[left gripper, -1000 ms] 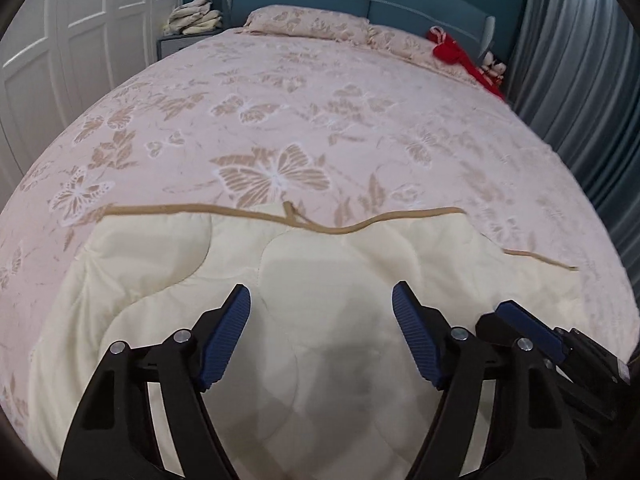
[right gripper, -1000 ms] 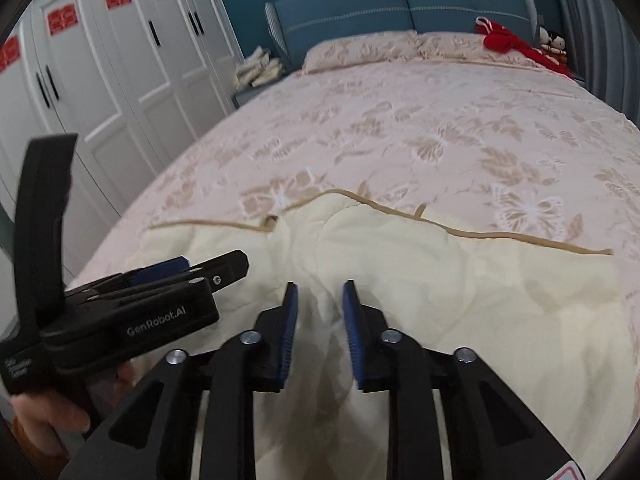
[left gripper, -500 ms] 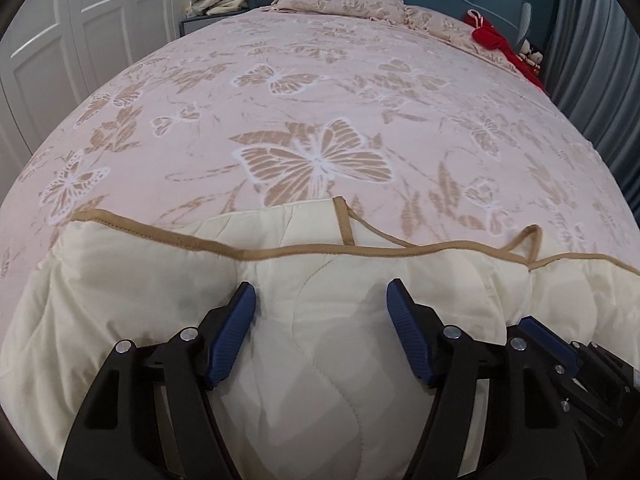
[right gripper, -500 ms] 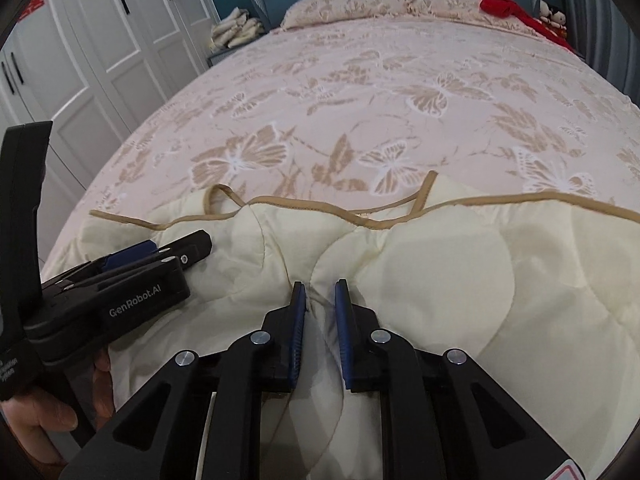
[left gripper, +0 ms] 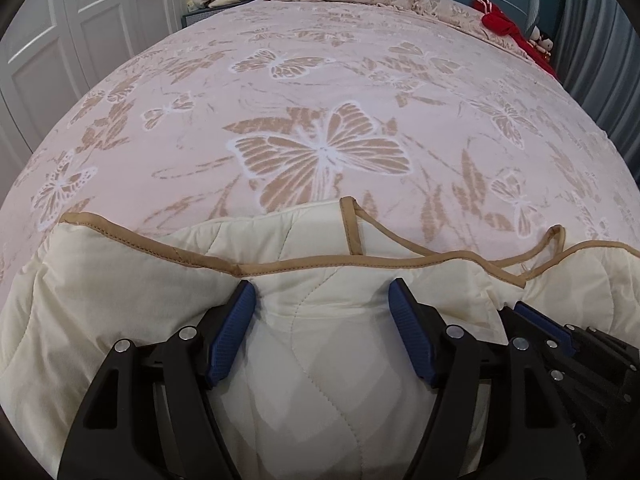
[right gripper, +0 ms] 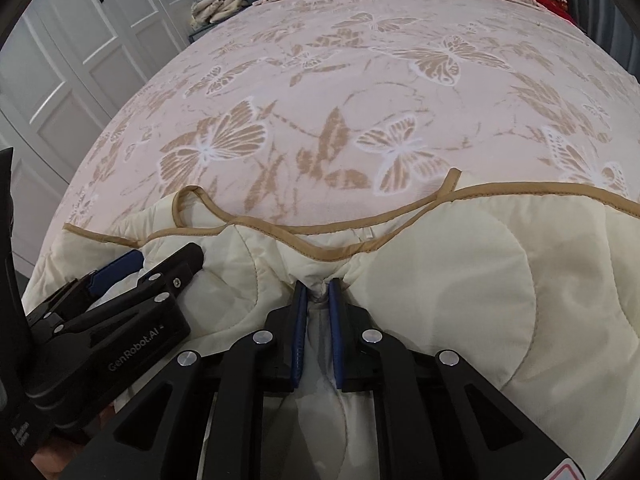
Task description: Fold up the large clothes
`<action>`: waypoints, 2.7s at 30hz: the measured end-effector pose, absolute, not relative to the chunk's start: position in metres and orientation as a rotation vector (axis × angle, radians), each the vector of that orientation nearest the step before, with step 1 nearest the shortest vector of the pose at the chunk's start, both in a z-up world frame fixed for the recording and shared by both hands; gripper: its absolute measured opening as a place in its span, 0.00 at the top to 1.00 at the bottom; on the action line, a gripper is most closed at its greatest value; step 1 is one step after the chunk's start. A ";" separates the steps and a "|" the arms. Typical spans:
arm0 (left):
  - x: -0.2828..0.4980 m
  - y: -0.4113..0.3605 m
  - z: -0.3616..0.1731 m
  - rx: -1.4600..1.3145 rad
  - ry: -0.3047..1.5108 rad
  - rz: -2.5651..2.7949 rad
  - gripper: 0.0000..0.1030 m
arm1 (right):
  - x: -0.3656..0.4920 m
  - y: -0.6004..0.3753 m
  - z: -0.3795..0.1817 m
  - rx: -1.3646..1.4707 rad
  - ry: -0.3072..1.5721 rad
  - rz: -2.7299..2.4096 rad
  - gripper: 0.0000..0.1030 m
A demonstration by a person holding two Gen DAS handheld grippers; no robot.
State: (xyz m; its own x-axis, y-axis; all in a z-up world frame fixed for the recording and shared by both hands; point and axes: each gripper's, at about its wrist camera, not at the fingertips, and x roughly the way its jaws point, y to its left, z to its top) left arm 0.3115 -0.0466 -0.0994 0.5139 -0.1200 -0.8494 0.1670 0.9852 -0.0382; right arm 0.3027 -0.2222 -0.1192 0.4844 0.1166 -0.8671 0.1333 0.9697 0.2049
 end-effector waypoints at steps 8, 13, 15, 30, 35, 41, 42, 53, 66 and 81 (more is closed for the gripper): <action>0.312 -0.053 -0.102 0.080 0.995 -0.149 0.34 | 0.305 -0.217 -0.122 0.214 1.053 -0.038 0.92; 0.312 -0.056 -0.103 0.097 0.986 -0.136 0.34 | 0.305 -0.211 -0.123 0.171 1.038 -0.061 0.93; 0.312 -0.057 -0.103 0.102 0.983 -0.133 0.34 | 0.305 -0.210 -0.123 0.158 1.034 -0.067 0.93; 0.313 -0.058 -0.102 0.106 0.984 -0.129 0.34 | 0.306 -0.214 -0.121 0.186 1.014 -0.058 0.93; 0.300 -0.019 -0.069 -0.093 0.978 -0.182 0.33 | 0.281 -0.229 -0.090 0.281 0.945 -0.042 0.87; 0.241 0.080 -0.022 -0.279 0.908 -0.084 0.29 | 0.191 -0.219 -0.030 0.265 0.819 -0.004 0.80; 0.227 0.103 -0.020 -0.353 0.912 -0.076 0.29 | 0.179 -0.216 -0.027 0.266 0.821 0.004 0.80; 0.151 0.187 -0.054 -0.547 1.007 -0.012 0.27 | 0.086 -0.156 -0.043 0.282 0.891 0.068 0.80; 0.151 0.169 -0.079 -0.607 1.047 -0.077 0.20 | 0.078 -0.140 -0.090 0.195 0.959 0.002 0.89; 0.131 0.133 -0.017 -0.517 0.956 -0.231 0.81 | 0.088 -0.146 -0.092 0.257 0.960 -0.002 0.93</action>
